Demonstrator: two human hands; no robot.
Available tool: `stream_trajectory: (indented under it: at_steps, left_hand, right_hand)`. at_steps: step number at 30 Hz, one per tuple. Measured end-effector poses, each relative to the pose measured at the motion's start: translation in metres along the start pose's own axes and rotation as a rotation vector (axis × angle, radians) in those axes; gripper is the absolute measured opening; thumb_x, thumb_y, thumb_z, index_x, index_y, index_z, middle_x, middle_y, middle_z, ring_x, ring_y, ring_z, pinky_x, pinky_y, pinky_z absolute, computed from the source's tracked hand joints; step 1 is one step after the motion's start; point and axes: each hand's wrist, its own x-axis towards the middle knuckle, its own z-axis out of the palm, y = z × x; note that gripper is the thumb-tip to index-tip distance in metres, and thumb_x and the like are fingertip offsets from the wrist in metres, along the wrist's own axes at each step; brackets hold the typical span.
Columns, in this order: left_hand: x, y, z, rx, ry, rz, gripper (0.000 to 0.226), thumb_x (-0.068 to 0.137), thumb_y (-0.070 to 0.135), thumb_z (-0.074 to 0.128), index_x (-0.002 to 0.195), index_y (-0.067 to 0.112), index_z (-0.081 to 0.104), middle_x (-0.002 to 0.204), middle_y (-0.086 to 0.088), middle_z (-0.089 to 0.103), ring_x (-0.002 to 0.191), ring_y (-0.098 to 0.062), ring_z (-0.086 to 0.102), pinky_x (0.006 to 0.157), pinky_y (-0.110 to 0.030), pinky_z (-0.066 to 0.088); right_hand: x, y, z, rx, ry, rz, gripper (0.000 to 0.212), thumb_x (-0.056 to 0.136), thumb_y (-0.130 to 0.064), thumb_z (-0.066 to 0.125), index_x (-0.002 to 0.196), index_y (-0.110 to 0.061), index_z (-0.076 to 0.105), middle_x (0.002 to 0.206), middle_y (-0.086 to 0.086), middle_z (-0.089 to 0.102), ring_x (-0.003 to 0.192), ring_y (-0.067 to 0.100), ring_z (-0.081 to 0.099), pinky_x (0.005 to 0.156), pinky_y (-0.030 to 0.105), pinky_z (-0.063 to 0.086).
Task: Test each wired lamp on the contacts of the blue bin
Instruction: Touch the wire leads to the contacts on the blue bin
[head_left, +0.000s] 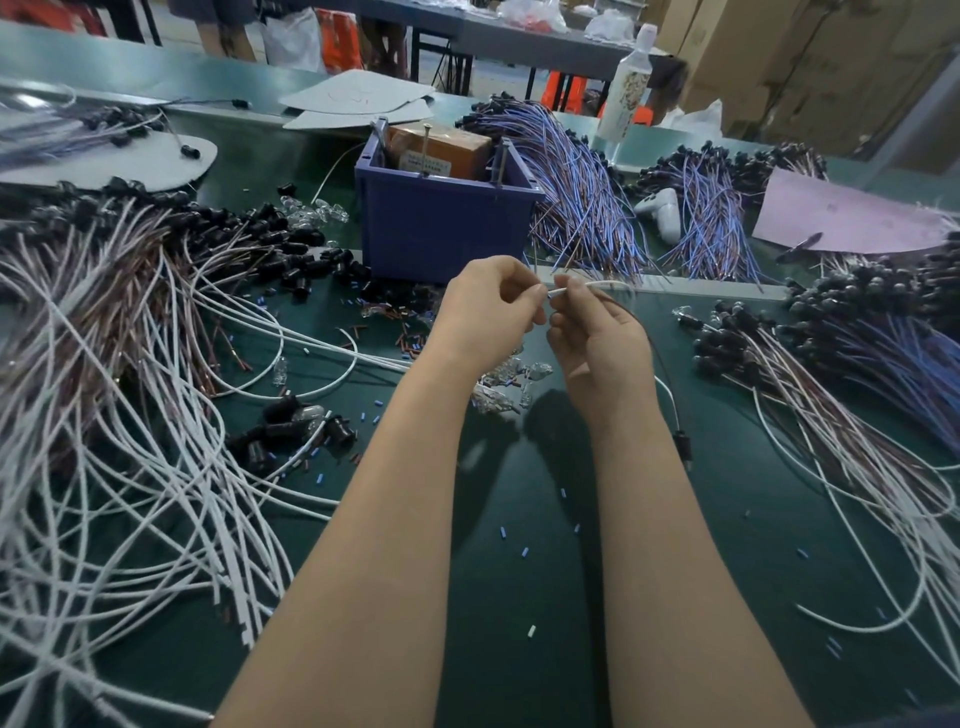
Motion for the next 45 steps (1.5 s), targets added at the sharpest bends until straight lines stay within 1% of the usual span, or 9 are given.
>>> stream_trajectory:
  at_steps: [7,11,16,20,25,31,36,39,45]
  left_hand:
    - [0.0,-0.002,0.003,0.049,-0.002,-0.036,0.01,0.092,0.017,0.057,0.083,0.016,0.061,0.079,-0.003,0.071,0.069,-0.016,0.062,0.073,-0.029,0.052]
    - [0.001,-0.004,0.002,0.061,-0.04,-0.062,0.011,0.094,0.02,0.056,0.083,0.018,0.059,0.075,0.004,0.068,0.07,-0.014,0.062,0.071,-0.026,0.049]
    - [0.0,-0.006,0.003,0.059,-0.095,-0.077,0.011,0.095,0.021,0.055,0.09,0.014,0.061,0.074,0.003,0.068,0.058,-0.006,0.056,0.061,-0.022,0.044]
    - [0.001,-0.006,0.004,0.033,-0.057,-0.071,0.01,0.095,0.019,0.055,0.087,0.014,0.06,0.071,0.003,0.067,0.058,-0.01,0.054,0.064,-0.025,0.045]
    - [0.002,-0.006,0.005,0.085,-0.014,-0.051,0.012,0.093,0.021,0.057,0.081,0.019,0.058,0.082,-0.004,0.07,0.07,-0.016,0.061,0.072,-0.031,0.05]
    - [0.001,-0.008,0.004,0.107,-0.026,-0.073,0.012,0.094,0.019,0.056,0.082,0.02,0.059,0.073,0.006,0.067,0.08,-0.018,0.068,0.063,-0.023,0.049]
    - [0.0,-0.008,0.005,0.089,-0.065,-0.074,0.01,0.094,0.018,0.056,0.085,0.016,0.06,0.073,0.004,0.068,0.072,-0.015,0.062,0.073,-0.026,0.05]
    - [0.0,-0.007,0.005,0.061,-0.093,-0.085,0.011,0.094,0.016,0.056,0.084,0.016,0.06,0.073,0.002,0.067,0.064,-0.01,0.06,0.069,-0.024,0.048]
    - [0.001,-0.008,0.004,0.031,-0.082,-0.081,0.01,0.094,0.015,0.056,0.086,0.012,0.062,0.07,0.003,0.065,0.07,-0.015,0.06,0.08,-0.032,0.052]
  right_hand:
    - [0.001,0.0,0.001,0.05,0.055,-0.009,0.018,0.095,-0.003,0.051,0.079,-0.011,0.053,0.055,-0.002,0.064,0.052,0.008,0.062,0.057,0.018,0.054]
    - [0.003,-0.004,-0.003,0.084,0.099,-0.017,0.018,0.095,0.001,0.046,0.081,-0.008,0.052,0.056,0.001,0.066,0.051,0.01,0.062,0.054,0.018,0.053]
    - [0.005,-0.009,-0.007,0.228,0.238,-0.031,0.013,0.094,0.0,0.044,0.088,-0.008,0.051,0.056,0.0,0.066,0.046,0.007,0.057,0.047,0.016,0.049]
    - [0.0,-0.003,-0.004,-0.018,0.131,0.031,0.015,0.092,-0.017,0.06,0.08,-0.01,0.053,0.063,-0.001,0.055,0.05,0.007,0.049,0.048,0.016,0.043]
    - [-0.001,0.003,0.001,-0.299,0.027,-0.02,0.022,0.093,-0.012,0.059,0.072,-0.008,0.06,0.063,0.003,0.055,0.052,0.007,0.045,0.048,0.015,0.04]
    - [0.0,0.002,-0.003,-0.285,0.089,-0.053,0.031,0.099,-0.018,0.049,0.072,-0.008,0.063,0.05,-0.006,0.06,0.044,0.002,0.048,0.046,0.013,0.043]
    - [0.002,-0.001,-0.005,-0.127,0.191,-0.034,0.03,0.1,-0.02,0.046,0.078,-0.007,0.062,0.047,-0.006,0.057,0.041,0.002,0.047,0.043,0.012,0.041]
    - [0.003,-0.002,-0.006,-0.011,0.234,-0.035,0.031,0.1,-0.021,0.047,0.077,-0.008,0.062,0.045,-0.007,0.056,0.039,0.001,0.046,0.042,0.012,0.039]
    - [0.004,-0.001,-0.009,-0.068,0.047,0.073,0.022,0.096,-0.014,0.054,0.076,-0.008,0.062,0.05,-0.005,0.058,0.043,0.003,0.049,0.044,0.012,0.043]
